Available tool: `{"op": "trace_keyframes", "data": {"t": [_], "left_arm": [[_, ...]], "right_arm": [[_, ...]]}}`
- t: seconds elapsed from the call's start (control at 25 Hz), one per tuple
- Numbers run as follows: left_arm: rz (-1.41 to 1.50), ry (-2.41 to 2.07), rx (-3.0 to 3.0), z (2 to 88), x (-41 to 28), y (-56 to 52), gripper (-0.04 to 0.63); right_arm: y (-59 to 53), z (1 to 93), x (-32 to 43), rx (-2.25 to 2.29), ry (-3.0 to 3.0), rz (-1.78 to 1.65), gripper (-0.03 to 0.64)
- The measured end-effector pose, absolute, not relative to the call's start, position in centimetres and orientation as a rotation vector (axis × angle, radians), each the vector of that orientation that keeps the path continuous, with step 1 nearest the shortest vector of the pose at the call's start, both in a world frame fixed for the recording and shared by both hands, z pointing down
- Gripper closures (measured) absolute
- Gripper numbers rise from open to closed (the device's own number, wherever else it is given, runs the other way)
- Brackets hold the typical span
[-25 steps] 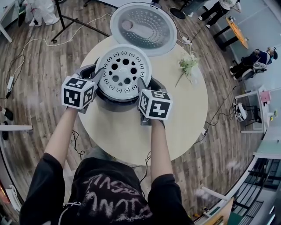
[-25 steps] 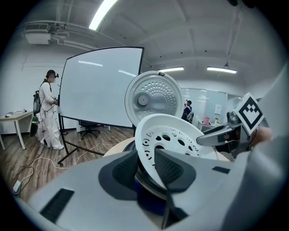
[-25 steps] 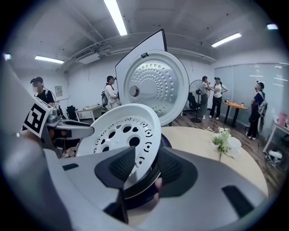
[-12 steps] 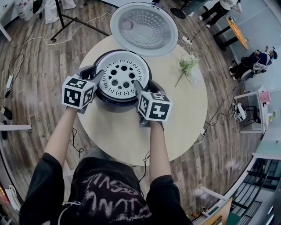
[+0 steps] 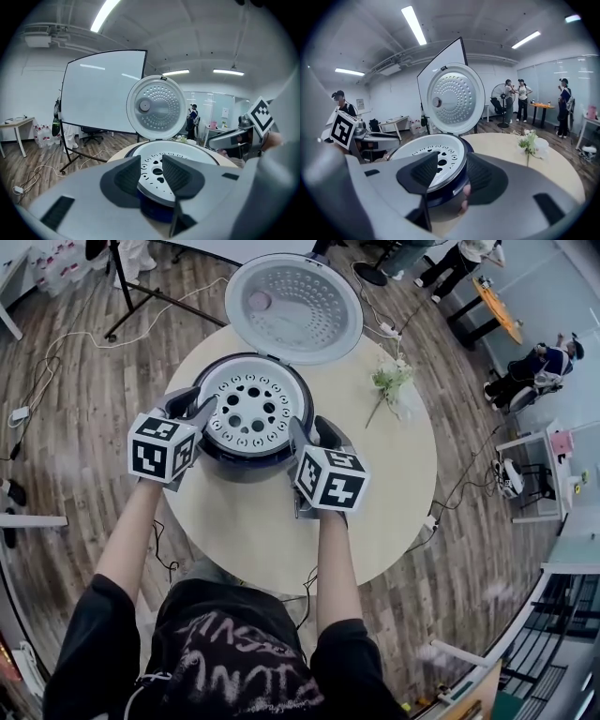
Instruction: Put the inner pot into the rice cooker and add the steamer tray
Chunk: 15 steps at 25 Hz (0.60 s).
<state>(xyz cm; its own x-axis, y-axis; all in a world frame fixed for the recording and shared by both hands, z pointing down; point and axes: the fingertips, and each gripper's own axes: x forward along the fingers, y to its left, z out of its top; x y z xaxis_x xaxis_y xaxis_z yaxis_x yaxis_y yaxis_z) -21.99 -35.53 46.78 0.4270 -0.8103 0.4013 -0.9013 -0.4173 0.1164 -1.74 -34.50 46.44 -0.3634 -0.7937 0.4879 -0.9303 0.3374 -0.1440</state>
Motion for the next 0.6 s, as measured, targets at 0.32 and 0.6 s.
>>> {"op": "trace_keyframes", "data": {"t": [0.32, 0.6], "left_arm": [[0.33, -1.51, 2.417, 43.9, -21.0, -33.3, 0.448], [0.272, -1.543, 2.467, 41.4, -20.4, -30.5, 0.494]], "right_arm": [[-31.5, 44.2, 0.2, 1.622, -2.331, 0.564, 0.472], [-28.2, 42.4, 1.6, 1.687, -2.362, 0.536, 0.518]]}}
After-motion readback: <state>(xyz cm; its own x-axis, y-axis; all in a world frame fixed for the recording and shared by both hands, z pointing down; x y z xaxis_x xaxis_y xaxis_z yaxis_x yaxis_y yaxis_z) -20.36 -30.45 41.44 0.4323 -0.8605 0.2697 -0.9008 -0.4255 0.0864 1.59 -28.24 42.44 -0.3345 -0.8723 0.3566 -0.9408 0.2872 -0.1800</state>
